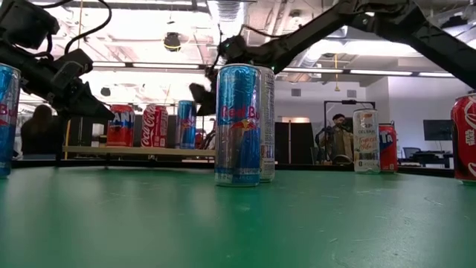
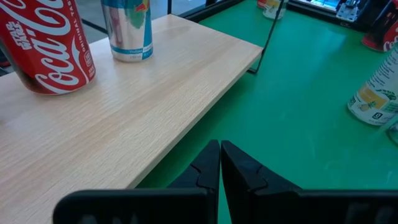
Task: Place canned beverage on shelf
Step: Put the top blue soda can on the shelf
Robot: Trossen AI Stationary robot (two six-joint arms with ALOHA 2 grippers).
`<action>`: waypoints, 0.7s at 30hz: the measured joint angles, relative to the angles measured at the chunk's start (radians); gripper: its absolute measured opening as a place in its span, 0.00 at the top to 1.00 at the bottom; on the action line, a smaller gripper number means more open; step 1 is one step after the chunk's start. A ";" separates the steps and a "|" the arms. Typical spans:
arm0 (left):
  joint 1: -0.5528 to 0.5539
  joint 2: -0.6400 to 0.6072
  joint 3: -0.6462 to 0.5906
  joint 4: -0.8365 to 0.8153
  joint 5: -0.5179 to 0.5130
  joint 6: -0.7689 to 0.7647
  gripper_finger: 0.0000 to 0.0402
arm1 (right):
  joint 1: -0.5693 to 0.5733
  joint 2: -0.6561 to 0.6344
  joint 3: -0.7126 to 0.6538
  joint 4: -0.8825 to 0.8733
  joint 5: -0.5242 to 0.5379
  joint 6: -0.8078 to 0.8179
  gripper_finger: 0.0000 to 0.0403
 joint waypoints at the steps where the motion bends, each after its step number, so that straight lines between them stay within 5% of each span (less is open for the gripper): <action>1: 0.000 0.000 0.000 0.000 0.000 0.000 1.00 | 0.004 0.001 0.012 -0.005 0.007 -0.008 0.95; 11: 0.000 0.000 0.000 0.000 -0.001 0.000 1.00 | 0.003 -0.026 0.083 -0.087 0.090 -0.048 0.95; 21: 0.000 0.000 0.000 0.000 -0.001 0.000 1.00 | 0.093 -0.029 0.176 -0.173 0.014 -0.164 0.95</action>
